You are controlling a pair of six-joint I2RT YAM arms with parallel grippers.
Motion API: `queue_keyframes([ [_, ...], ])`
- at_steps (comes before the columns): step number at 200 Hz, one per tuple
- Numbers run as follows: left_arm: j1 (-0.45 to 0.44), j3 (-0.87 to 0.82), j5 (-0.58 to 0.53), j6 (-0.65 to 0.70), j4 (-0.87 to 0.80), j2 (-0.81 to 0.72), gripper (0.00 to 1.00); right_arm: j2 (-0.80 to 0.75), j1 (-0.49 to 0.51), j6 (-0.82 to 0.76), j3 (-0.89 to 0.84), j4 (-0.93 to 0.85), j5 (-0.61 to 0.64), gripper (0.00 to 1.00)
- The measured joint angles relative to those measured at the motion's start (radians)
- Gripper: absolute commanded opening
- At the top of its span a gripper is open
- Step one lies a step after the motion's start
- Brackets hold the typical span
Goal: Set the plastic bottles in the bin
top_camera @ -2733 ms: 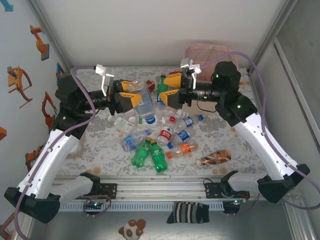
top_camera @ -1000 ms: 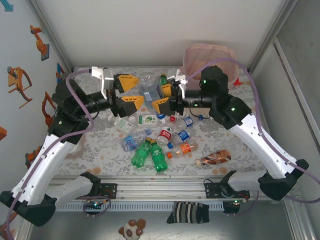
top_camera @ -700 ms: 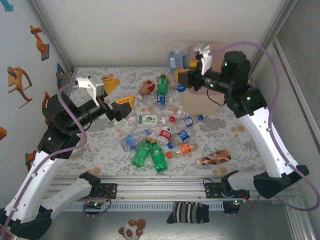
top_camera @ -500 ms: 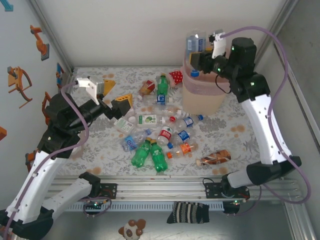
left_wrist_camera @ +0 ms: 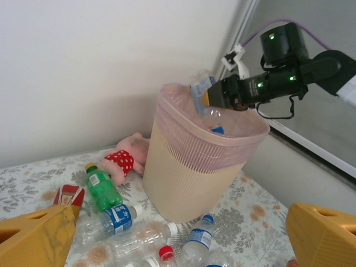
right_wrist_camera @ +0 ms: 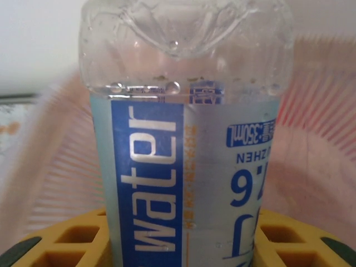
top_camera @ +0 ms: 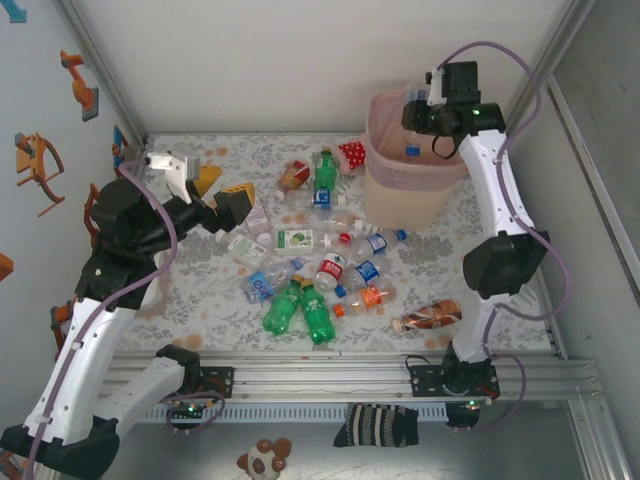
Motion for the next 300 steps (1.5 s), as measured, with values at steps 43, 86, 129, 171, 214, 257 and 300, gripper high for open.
queue_keyframes([
  [43,0.018,-0.002,-0.001,-0.006,-0.027,0.019,0.97,0.113,0.000,0.006,0.004,-0.064,0.020,0.40],
  [86,0.018,-0.009,-0.001,-0.005,-0.045,0.034,0.97,0.203,0.000,0.017,0.004,-0.093,0.004,0.42],
  [129,0.018,-0.036,0.005,-0.006,-0.048,0.039,0.97,0.279,0.003,0.025,0.008,-0.108,-0.021,0.45],
  [171,0.018,-0.046,0.012,-0.002,-0.050,0.055,0.98,0.350,0.003,0.030,0.013,-0.113,-0.048,0.54],
  [214,0.018,-0.049,0.019,0.006,-0.060,0.086,0.99,0.367,0.003,0.034,0.013,-0.115,-0.066,0.66],
  [257,0.018,-0.056,0.026,0.023,-0.097,0.129,0.99,0.357,0.003,0.027,0.007,-0.116,-0.067,0.72],
  [300,0.018,-0.056,0.008,0.036,-0.148,0.167,0.96,0.302,0.003,0.022,-0.005,-0.121,-0.067,0.74],
])
